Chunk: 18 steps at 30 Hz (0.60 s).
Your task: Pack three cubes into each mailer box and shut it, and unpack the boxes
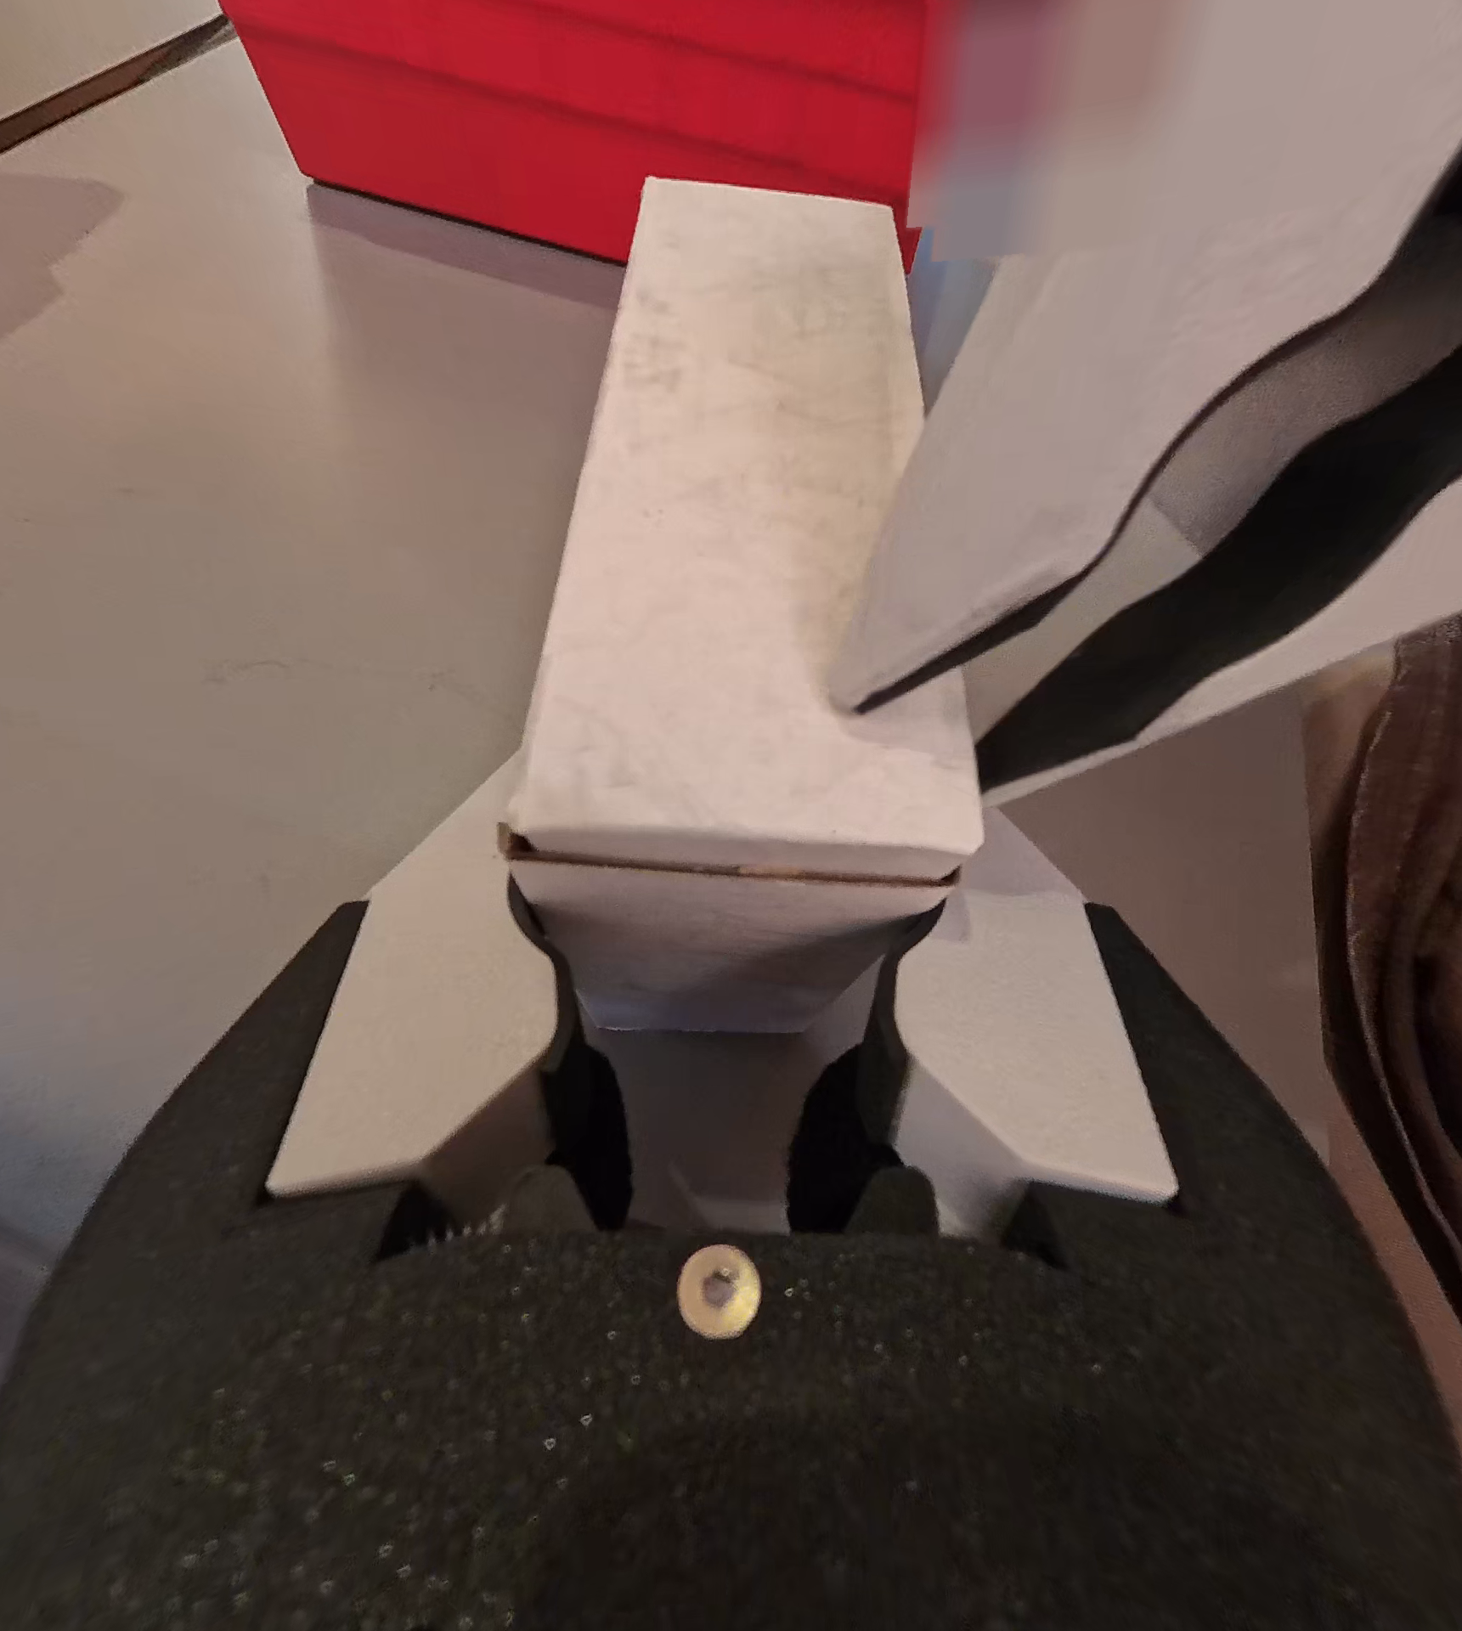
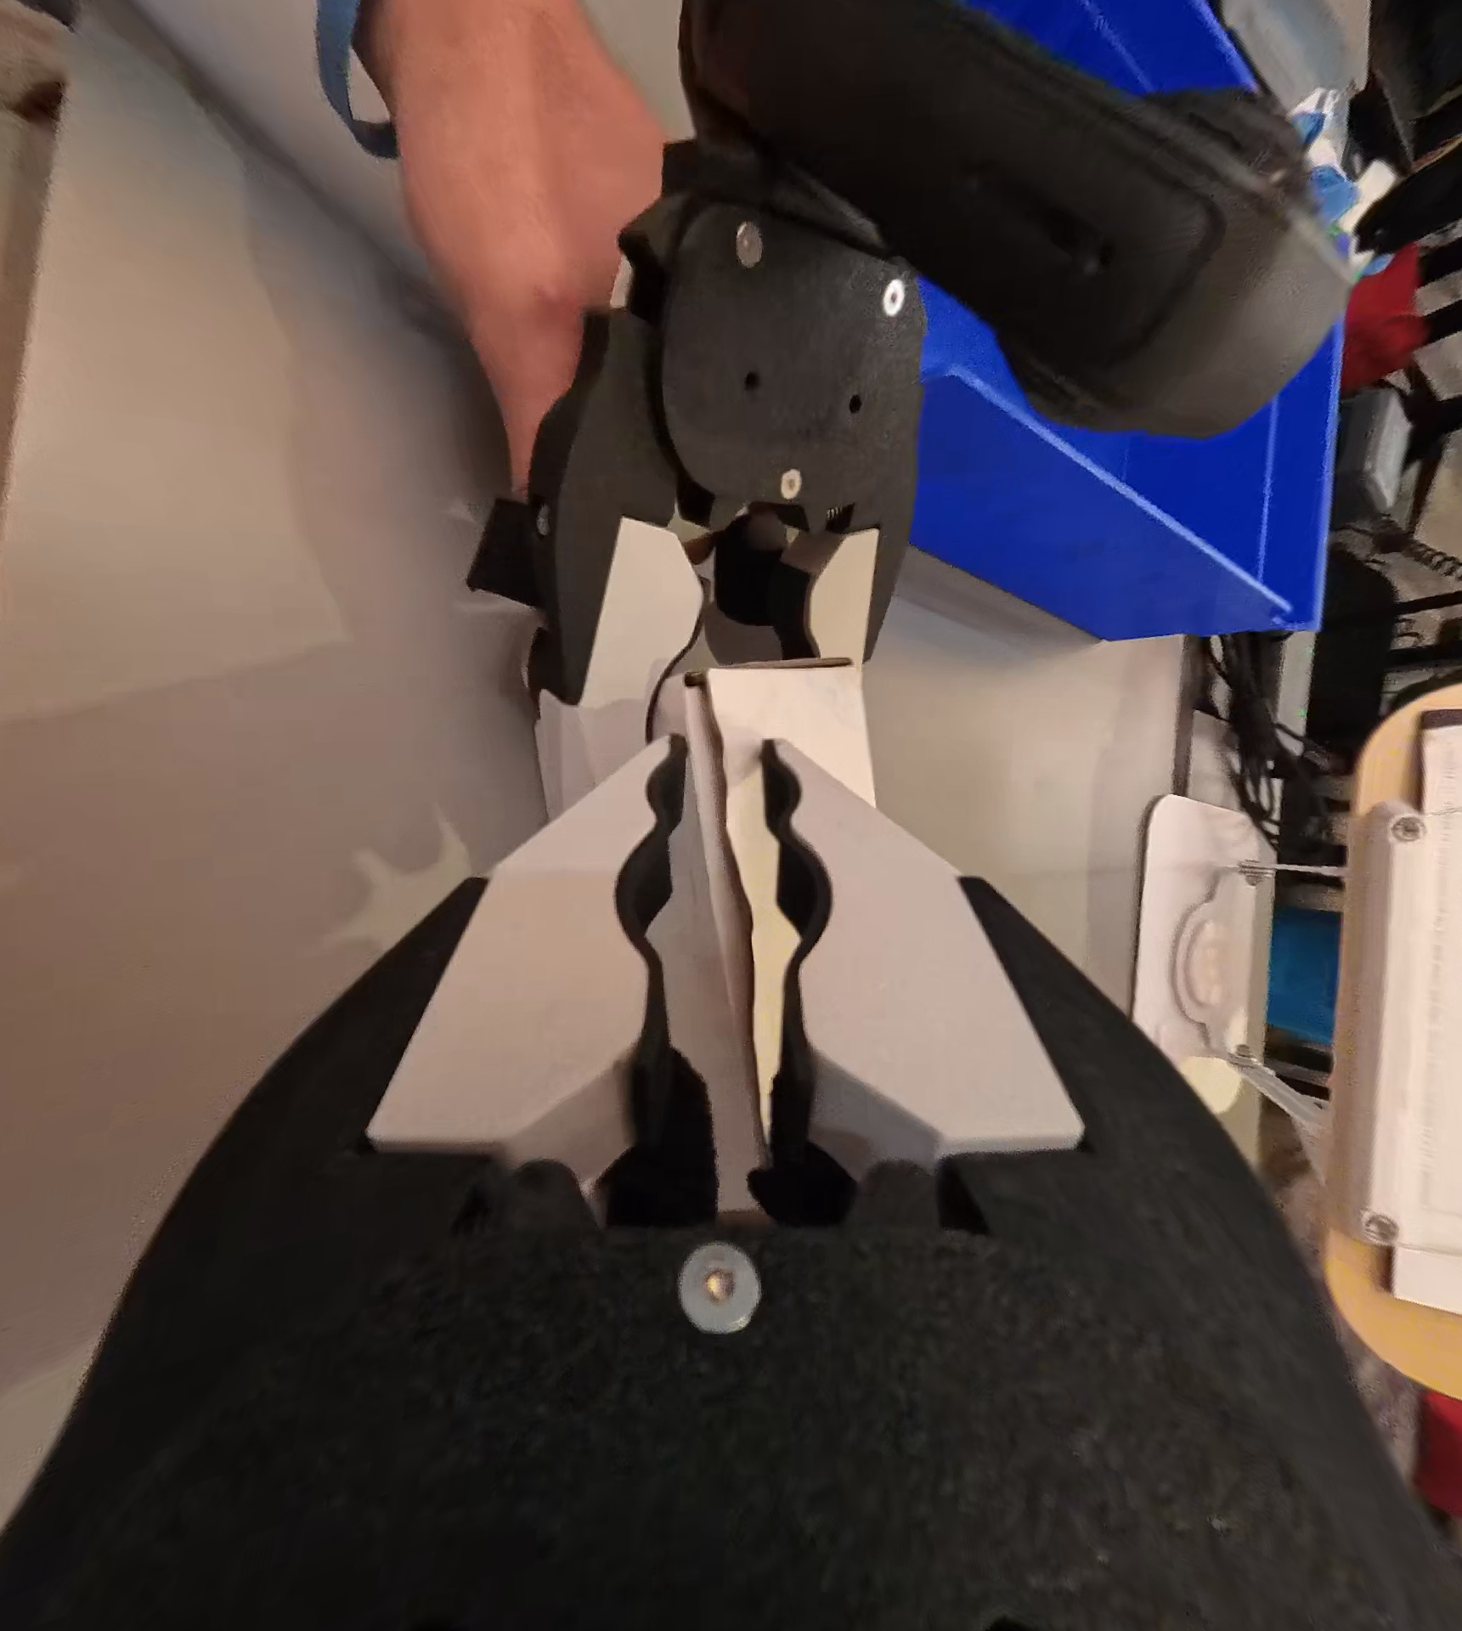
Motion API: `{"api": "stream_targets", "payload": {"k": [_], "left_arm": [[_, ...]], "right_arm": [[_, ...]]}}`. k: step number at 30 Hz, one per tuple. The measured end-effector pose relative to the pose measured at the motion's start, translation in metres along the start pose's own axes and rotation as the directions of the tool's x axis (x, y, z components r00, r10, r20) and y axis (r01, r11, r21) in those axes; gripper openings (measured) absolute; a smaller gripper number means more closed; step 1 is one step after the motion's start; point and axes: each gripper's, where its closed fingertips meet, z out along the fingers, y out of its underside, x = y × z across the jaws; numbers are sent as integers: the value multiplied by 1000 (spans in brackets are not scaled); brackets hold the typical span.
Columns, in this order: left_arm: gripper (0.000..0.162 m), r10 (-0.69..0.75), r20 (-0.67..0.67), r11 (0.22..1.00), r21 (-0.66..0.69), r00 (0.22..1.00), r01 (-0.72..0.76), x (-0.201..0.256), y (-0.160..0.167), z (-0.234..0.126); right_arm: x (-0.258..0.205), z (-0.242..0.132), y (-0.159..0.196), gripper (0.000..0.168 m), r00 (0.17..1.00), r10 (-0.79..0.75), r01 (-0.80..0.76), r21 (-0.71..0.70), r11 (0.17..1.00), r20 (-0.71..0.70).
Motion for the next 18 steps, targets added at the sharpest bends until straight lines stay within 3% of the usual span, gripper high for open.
{"api": "stream_targets", "payload": {"k": [1, 9, 18], "left_arm": [[72, -1, 0, 1000, 0, 1000, 1, 0, 0, 0], [72, 11, 2, 1000, -6, 1000, -11, 0, 0, 0], [72, 5, -8, 1000, -3, 1000, -5, 0, 0, 1]], "right_arm": [[0, 1, -1, 18, 1000, -6, 6, 6, 1000, -16], [2, -1, -4, 8, 999, 28, -29, 22, 999, 37], [15, -5, -7, 1, 997, -83, 82, -25, 996, -6]]}}
